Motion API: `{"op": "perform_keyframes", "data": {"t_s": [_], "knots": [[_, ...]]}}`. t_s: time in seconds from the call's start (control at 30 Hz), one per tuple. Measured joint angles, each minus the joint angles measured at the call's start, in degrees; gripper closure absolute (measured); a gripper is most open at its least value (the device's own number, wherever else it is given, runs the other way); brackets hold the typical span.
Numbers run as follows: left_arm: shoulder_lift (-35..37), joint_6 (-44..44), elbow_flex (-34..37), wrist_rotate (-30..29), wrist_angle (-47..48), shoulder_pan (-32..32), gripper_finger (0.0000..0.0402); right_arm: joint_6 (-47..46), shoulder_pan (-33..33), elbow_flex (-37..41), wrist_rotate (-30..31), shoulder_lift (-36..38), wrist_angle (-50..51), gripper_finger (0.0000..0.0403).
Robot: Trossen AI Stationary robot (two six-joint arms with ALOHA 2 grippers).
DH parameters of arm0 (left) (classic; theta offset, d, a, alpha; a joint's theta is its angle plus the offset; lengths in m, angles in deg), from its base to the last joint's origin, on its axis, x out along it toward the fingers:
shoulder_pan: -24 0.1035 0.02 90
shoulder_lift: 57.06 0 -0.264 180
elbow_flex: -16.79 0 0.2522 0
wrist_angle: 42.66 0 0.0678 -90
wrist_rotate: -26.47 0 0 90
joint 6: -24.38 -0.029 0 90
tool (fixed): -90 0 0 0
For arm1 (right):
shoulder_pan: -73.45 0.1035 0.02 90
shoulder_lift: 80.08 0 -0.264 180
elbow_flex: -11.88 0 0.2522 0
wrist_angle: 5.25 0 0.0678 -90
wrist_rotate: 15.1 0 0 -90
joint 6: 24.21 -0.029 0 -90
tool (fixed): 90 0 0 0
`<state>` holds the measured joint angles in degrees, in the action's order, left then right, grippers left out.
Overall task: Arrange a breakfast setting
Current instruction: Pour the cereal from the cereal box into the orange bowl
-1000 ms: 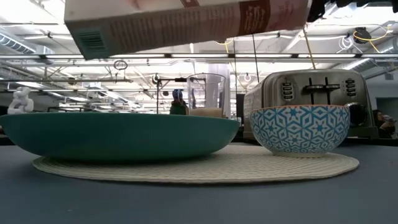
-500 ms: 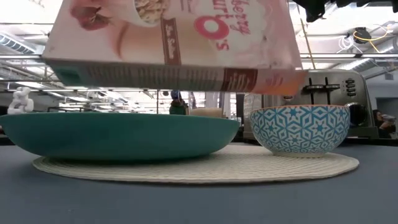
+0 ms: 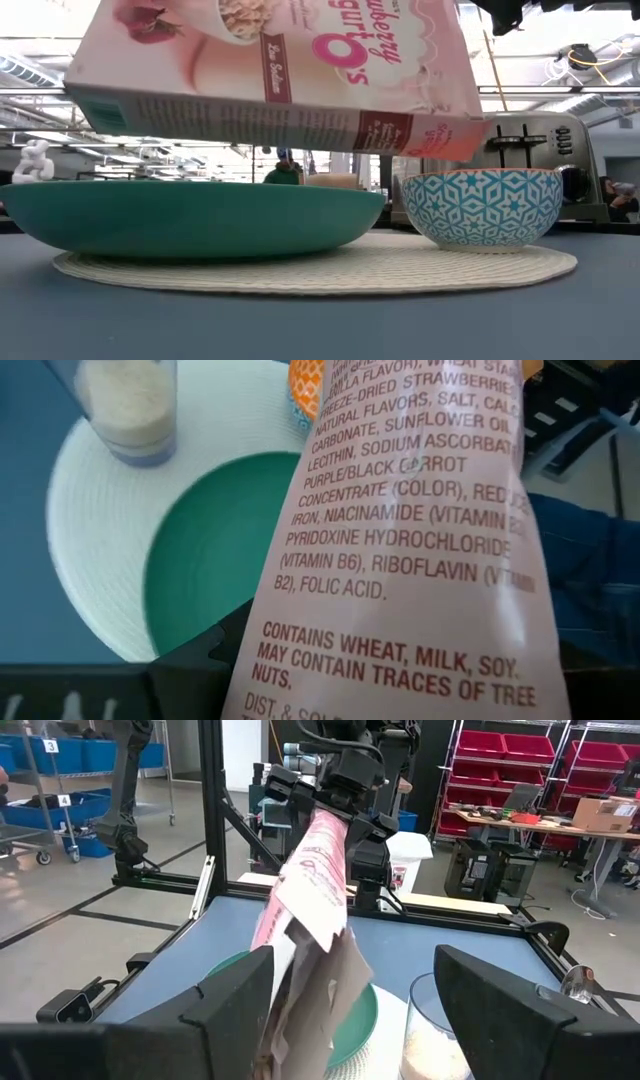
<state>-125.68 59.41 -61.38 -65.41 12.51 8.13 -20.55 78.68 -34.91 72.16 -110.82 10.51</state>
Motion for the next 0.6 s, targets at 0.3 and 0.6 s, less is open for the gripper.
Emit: {"op": "perform_keyframes", "data": {"t_s": [0.3, 0.6], "knots": [[0.0, 0.48, -0.04, 2.01, -1.74, 1.51, 0.0183, 0.02, 0.0, 0.0, 0.0, 0.0, 0.0, 0.0133], [-0.5, -1.23, -6.42, 0.59, 3.75, 1.65, 0.0183, 0.02, 0.0, 0.01, 0.0, -0.02, -0.02, 0.0133]]}}
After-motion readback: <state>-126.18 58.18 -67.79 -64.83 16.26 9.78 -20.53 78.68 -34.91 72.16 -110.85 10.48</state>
